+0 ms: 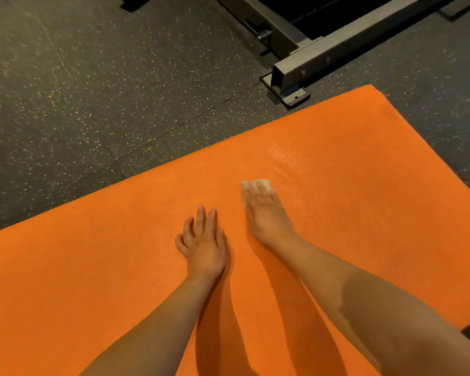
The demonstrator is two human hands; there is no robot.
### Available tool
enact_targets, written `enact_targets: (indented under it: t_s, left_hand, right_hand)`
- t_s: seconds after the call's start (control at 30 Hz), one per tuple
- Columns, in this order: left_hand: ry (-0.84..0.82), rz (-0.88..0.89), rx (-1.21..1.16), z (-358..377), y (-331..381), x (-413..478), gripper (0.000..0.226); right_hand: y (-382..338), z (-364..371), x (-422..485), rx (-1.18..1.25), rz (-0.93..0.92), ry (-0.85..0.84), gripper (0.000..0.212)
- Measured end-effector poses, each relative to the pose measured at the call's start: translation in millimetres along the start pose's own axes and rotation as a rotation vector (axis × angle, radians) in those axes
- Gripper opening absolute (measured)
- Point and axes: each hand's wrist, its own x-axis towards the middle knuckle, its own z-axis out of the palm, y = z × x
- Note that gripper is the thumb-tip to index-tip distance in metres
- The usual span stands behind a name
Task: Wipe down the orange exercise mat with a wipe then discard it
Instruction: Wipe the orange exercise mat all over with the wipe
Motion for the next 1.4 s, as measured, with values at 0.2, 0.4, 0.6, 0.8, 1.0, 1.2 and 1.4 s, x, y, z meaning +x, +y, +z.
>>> enact_targets:
  t_s: [0.2,0.4,0.6,0.8,1.0,1.2,1.4]
  left_hand:
    - [0.074,-0.039,-0.074,-8,4,14,0.046]
    - [0.025,-0.015,-0.010,-8,12,44,0.054]
    - [0.031,-0.025,0.010,-6,13,44,0.055]
    - [0.038,-0.074,-0.033,-8,20,50,0.055]
    - [0.058,-0.082,0.007,-11,25,69,0.054]
    - [0.101,-0.109,-0.052,-17,31,81,0.049]
    - [0.066,-0.121,-0.039,-25,40,127,0.055]
  right_hand:
    - [-13,10,14,0.062,0.078,0.048,0.059]
    - [-29,12,14,-0.012,-0.241,-0.114,0.053]
    - [20,-17,30,-0.049,0.206,0.026,0.058]
    - [-24,4,42,-0.011,-0.090,-0.117,0.056]
    - [6,-9,57,-0.127,-0.180,-0.142,0.060]
    - [-1,-26,79,0.017,0.161,-0.074,0.059]
    - [-12,-14,91,-0.078,-0.192,-0.171,0.055]
